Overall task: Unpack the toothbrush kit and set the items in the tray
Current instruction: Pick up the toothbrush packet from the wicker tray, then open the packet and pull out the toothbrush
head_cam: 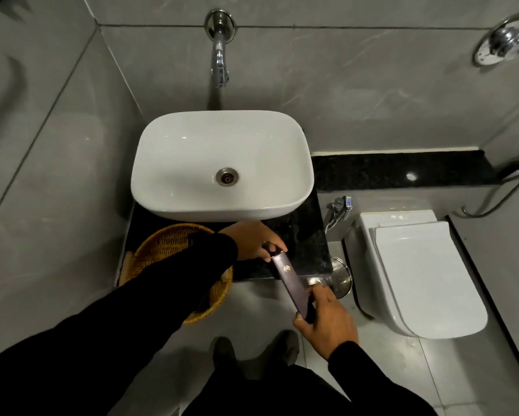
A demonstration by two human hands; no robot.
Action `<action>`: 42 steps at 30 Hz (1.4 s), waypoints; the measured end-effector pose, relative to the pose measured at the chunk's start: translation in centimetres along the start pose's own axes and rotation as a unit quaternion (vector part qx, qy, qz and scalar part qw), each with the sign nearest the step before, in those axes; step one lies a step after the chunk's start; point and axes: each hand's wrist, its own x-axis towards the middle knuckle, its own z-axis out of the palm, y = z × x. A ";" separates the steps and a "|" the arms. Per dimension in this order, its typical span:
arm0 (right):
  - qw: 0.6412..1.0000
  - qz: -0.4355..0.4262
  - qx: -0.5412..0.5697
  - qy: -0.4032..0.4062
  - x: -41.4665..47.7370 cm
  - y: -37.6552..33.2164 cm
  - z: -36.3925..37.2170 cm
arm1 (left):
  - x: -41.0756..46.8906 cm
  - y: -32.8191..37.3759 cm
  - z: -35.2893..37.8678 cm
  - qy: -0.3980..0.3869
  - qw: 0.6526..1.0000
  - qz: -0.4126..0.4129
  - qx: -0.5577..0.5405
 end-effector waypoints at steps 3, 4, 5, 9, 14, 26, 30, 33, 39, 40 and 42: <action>1.000 -0.001 -0.008 0.013 -1.2 -0.2 0.4 | -0.6 0.3 -0.3 -0.014 0.998 0.057 0.005; 1.000 0.000 -0.008 0.017 -1.5 -0.4 0.4 | -0.6 0.3 -0.2 -0.014 0.997 0.072 0.006; 1.000 0.002 -0.007 0.020 -1.8 -0.6 0.3 | -0.6 0.3 -0.2 -0.014 0.996 0.083 0.003; 0.999 0.011 -0.008 0.042 -2.8 -0.9 0.0 | -0.3 0.1 -0.3 -0.045 0.993 0.091 -0.064; 0.997 0.019 0.002 0.071 -3.2 -1.3 0.0 | -0.6 0.1 -0.7 -0.061 0.980 0.040 -0.185; 0.986 0.075 0.059 0.137 -3.5 -4.3 -0.8 | -0.1 1.5 0.0 0.008 0.942 0.045 -0.331; 0.983 0.087 0.061 0.150 -3.4 -4.5 -1.1 | 0.2 2.0 -0.2 0.007 0.926 0.046 -0.374; 0.981 0.089 0.065 0.158 -3.4 -4.6 -0.9 | 0.6 2.6 0.1 0.026 0.913 0.033 -0.406; 0.976 0.103 0.075 0.175 -3.7 -4.4 -1.5 | 1.5 3.2 2.7 0.084 0.834 -0.050 -0.543; 0.975 0.107 0.075 0.180 -3.9 -4.3 -1.6 | 1.6 3.3 3.2 0.082 0.808 -0.070 -0.579; 0.972 0.120 0.079 0.187 -4.1 -4.0 -2.0 | 1.8 3.5 4.1 0.072 0.750 -0.108 -0.649</action>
